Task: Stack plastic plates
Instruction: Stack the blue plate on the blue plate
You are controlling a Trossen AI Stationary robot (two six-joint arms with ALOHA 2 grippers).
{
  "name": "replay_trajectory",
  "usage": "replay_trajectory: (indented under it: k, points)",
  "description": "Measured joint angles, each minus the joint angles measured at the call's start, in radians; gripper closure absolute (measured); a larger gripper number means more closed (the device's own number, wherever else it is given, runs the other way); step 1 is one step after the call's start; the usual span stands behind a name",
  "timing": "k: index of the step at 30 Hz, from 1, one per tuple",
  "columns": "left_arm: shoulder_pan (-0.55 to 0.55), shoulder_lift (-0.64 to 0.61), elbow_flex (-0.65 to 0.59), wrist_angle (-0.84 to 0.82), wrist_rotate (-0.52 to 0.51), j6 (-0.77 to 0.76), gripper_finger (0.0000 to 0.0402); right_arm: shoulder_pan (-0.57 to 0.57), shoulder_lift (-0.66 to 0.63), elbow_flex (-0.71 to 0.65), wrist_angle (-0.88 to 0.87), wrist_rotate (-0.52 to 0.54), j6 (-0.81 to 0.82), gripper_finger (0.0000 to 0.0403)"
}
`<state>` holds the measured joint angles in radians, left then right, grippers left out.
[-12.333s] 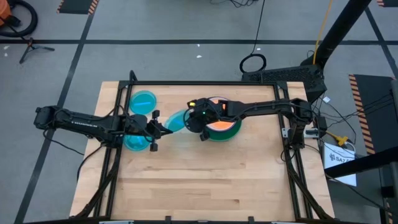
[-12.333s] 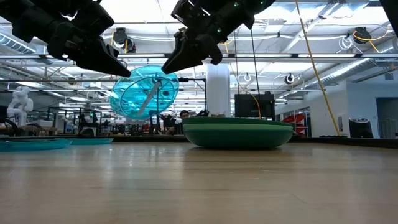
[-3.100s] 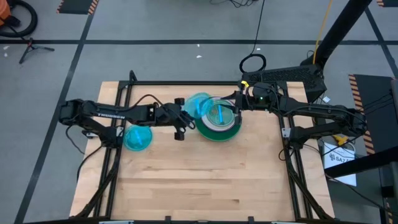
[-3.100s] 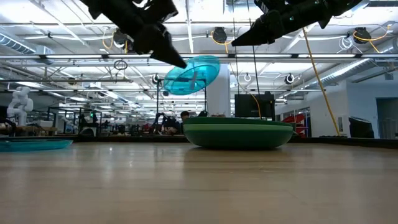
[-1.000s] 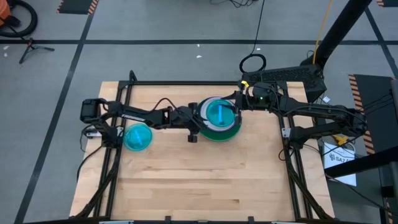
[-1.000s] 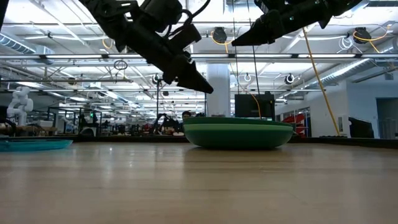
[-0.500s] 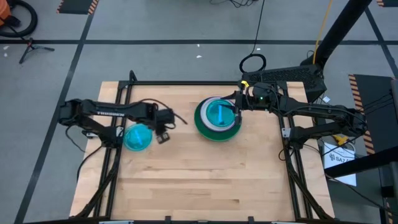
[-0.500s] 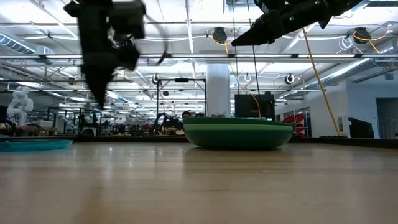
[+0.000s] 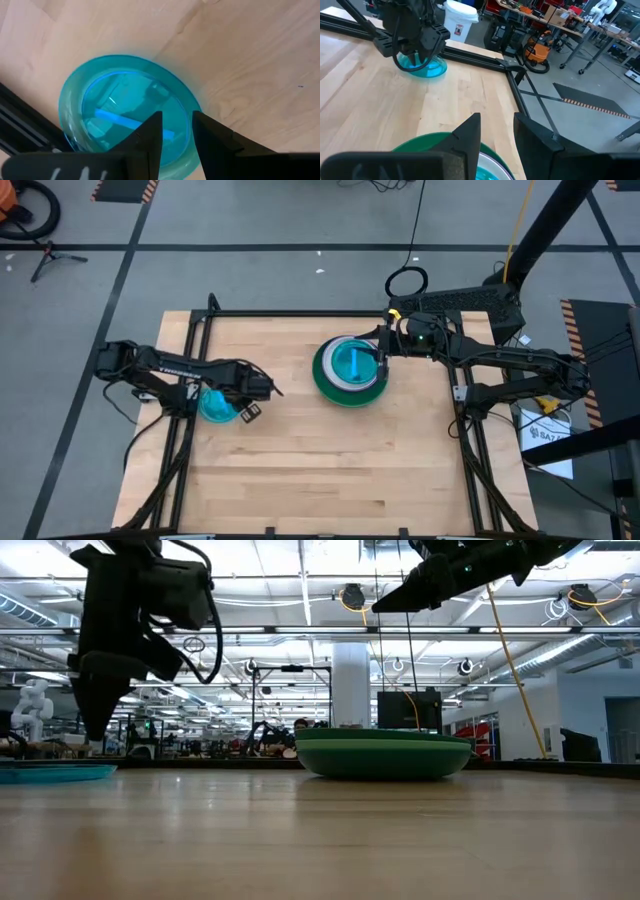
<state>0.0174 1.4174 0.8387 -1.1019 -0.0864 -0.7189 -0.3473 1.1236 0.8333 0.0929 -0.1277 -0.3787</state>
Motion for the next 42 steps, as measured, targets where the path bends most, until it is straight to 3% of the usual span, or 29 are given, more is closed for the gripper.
replay_trajectory:
  k: [9, 14, 19, 26, 32, 42]
  points:
    - [-0.081, 0.000, 0.000, 0.007, -0.008, -0.078, 0.0288, 0.000, 0.000, 0.000, 0.000, 0.000, 0.000, 0.0291]
    - [-0.120, 0.000, 0.000, 0.004, -0.087, -0.139, 0.0288, 0.000, 0.000, 0.000, 0.000, 0.000, 0.000, 0.0291]
    - [-0.138, 0.000, 0.000, -0.002, -0.097, -0.159, 0.0291, 0.000, 0.000, 0.000, 0.000, 0.000, 0.000, 0.0291]
    - [-0.140, 0.000, 0.000, -0.004, -0.075, -0.183, 0.0390, 0.000, 0.000, 0.000, 0.000, 0.000, 0.000, 0.0291]
    - [-0.143, 0.000, 0.000, -0.003, -0.095, -0.224, 0.0361, 0.000, 0.000, 0.000, 0.000, 0.000, 0.000, 0.0291]
    - [-0.144, 0.000, -0.011, 0.011, -0.108, -0.244, 0.0263, 0.000, 0.000, 0.000, 0.000, 0.000, 0.000, 0.0291]
